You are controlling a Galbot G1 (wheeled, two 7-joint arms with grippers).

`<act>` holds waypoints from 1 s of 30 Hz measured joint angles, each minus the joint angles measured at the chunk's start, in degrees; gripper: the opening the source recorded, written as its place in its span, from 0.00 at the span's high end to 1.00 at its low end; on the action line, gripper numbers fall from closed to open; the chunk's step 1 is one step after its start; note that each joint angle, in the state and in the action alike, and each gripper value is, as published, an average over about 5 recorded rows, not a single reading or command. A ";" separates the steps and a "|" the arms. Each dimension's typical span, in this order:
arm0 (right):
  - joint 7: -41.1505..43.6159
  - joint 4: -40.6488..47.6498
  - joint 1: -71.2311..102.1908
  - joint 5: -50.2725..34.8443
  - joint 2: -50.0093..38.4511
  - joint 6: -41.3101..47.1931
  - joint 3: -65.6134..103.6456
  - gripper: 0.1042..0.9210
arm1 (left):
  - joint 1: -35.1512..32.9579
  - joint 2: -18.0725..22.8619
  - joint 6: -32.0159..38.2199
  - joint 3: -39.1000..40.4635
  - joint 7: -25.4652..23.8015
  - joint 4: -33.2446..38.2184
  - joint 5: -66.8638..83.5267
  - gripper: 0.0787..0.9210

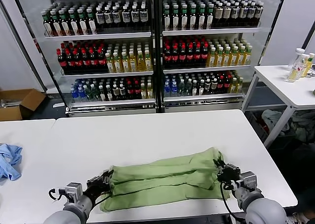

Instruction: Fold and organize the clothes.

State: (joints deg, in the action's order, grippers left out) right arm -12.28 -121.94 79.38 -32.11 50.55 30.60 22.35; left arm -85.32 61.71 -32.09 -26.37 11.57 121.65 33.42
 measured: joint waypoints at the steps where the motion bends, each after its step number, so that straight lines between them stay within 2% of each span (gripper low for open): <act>1: -0.01 -0.20 0.16 0.23 0.00 0.01 0.00 0.70 | -0.25 0.25 0.16 -0.05 0.25 0.22 -0.98 0.79; 7: -0.09 -1.36 1.27 1.73 0.42 -0.02 0.08 0.49 | -2.59 2.85 1.53 -0.29 2.73 2.84 -6.30 0.58; 16: -0.50 -1.21 1.96 4.21 1.39 0.15 -0.39 0.17 | -5.89 10.10 3.82 1.38 5.81 5.30 -13.31 0.27; 21: -0.54 -0.93 1.89 4.98 1.35 0.19 -0.58 0.12 | -6.14 14.25 4.84 2.62 6.41 4.54 -16.80 0.13; 30: -0.58 -0.80 2.22 5.67 1.02 0.19 -0.40 0.12 | -6.41 18.96 6.36 4.47 7.09 0.63 -21.72 0.12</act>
State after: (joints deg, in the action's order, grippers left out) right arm -12.86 -122.74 81.60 -26.44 51.57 30.79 21.95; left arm -91.73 80.66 -25.73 -21.89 18.66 122.28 11.70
